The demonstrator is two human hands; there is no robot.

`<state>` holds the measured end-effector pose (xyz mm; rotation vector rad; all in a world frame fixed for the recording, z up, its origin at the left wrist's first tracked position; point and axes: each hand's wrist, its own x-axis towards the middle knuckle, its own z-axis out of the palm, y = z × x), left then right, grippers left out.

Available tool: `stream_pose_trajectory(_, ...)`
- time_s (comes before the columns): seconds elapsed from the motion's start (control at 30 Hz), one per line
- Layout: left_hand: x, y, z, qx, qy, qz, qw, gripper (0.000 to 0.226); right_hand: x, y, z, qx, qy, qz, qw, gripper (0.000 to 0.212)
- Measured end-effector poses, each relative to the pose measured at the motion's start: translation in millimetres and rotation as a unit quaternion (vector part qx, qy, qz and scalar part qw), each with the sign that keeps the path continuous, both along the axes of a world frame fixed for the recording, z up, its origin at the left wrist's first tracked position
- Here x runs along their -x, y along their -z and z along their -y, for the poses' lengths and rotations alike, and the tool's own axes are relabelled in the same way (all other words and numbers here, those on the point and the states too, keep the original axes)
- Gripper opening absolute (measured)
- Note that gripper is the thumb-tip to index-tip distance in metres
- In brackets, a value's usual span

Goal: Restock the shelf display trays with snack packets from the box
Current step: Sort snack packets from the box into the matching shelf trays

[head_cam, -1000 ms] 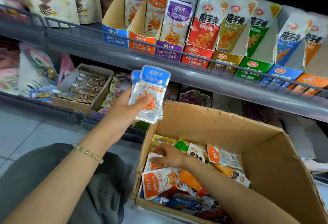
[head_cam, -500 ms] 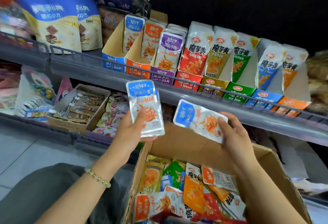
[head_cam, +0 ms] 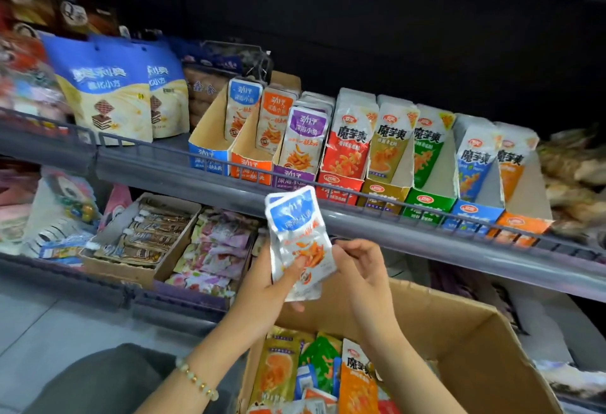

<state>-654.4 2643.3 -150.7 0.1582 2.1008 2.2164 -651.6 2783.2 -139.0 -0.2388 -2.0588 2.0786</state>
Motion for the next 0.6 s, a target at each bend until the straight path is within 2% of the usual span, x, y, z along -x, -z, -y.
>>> stream_pose_trajectory(0.1, -4.4, -3.0, 2.4, 0.045, 0.076, -0.011, 0.996, 0.042, 2.3, -11.5, -4.0, 0.013, -0.083, 0.051, 0.995, 0.029)
stream_pose_trajectory(0.2, -7.9, -3.7, 0.1, 0.065, 0.088, -0.036, 0.993, 0.079, 2.7, -16.8, 0.2, -0.004, -0.120, 0.055, 0.991, 0.030)
stream_pose_trajectory(0.23, -7.7, -2.3, 0.6, 0.071, 0.086, -0.043, 0.993, 0.085, 2.9, -16.1, 2.0, -0.004, -0.118, 0.050, 0.992, 0.029)
stream_pose_trajectory(0.37, -3.6, 5.0, 5.8, 0.117, 0.116, -0.050, 0.985, 0.079, 1.2, -14.7, 3.4, 0.045, -0.127, 0.054, 0.989, 0.021)
stream_pose_trajectory(0.43, -3.6, 5.8, 7.2, 0.135, 0.131, -0.052, 0.981, 0.078, 1.3, -12.9, 3.4, 0.073, -0.132, 0.063, 0.987, 0.026)
stream_pose_trajectory(0.6, -9.7, 3.7, -4.0, 0.116, 0.130, -0.082, 0.981, 0.077, -0.1, -7.3, 16.3, 0.105, -0.054, 0.026, 0.993, 0.024)
